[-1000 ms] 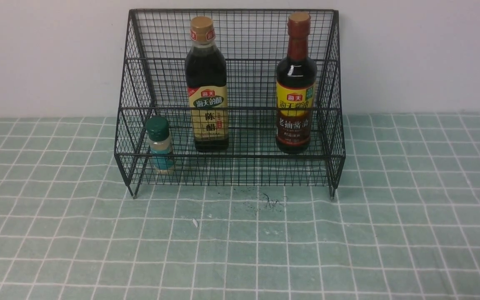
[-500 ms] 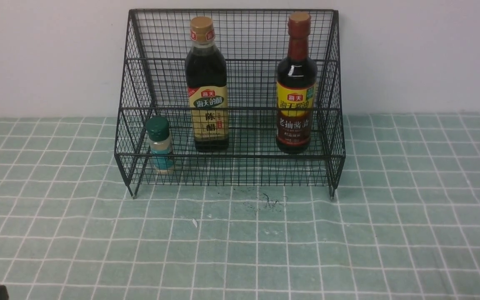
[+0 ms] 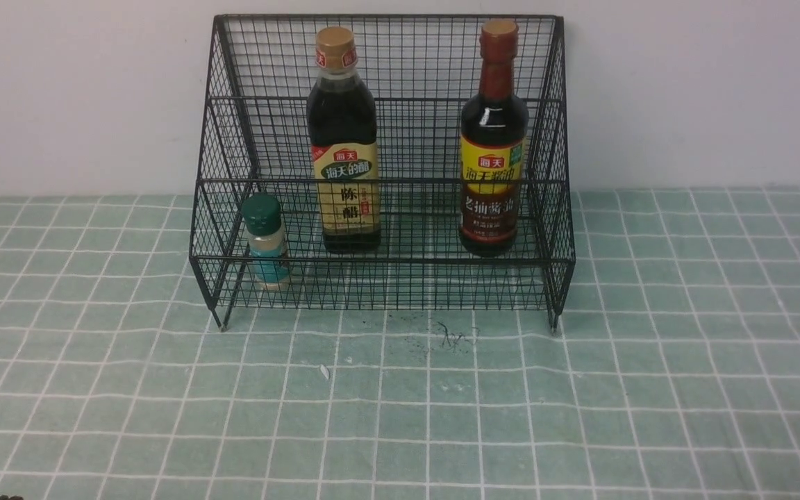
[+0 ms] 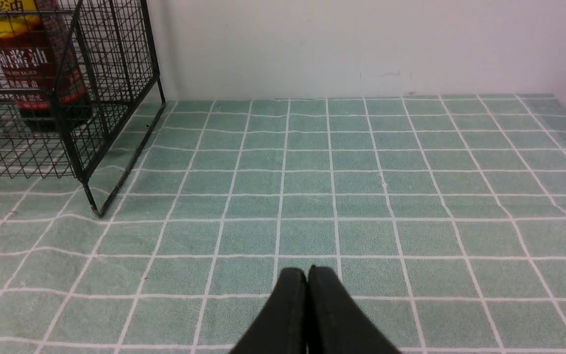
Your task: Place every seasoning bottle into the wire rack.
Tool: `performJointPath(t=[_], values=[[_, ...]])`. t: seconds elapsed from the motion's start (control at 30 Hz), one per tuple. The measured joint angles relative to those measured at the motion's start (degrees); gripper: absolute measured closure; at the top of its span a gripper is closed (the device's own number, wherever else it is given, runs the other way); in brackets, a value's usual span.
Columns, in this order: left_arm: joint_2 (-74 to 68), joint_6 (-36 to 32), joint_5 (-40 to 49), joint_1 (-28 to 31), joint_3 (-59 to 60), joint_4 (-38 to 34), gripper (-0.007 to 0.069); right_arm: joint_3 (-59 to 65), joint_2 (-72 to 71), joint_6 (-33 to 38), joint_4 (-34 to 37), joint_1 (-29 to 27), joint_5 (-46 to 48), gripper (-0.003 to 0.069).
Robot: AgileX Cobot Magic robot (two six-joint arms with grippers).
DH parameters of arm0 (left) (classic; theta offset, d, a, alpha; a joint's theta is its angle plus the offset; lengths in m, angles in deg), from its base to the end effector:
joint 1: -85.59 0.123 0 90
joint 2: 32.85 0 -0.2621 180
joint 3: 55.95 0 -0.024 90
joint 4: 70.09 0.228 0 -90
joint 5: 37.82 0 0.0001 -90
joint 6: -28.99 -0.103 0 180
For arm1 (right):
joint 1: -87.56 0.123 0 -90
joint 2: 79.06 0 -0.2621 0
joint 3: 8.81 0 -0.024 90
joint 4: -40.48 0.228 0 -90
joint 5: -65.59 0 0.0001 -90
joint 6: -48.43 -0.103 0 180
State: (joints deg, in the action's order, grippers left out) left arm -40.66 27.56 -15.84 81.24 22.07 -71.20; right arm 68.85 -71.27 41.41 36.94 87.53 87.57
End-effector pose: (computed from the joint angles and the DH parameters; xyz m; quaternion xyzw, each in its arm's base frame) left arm 0.0638 -0.0056 0.1675 0.0356 0.8072 -0.0232 0.5887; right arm 0.0639 -0.0024 0.1697 0.0333 0.8052 0.0098 0.5920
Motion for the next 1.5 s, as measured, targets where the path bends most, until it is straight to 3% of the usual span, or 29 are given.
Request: performJointPath(t=[1.5], values=[[0.0, 0.0, 0.0, 0.0, 0.0, 0.0, 0.0631, 0.0, 0.0, -0.01, 0.0, 0.0, 0.0, 0.0672]])
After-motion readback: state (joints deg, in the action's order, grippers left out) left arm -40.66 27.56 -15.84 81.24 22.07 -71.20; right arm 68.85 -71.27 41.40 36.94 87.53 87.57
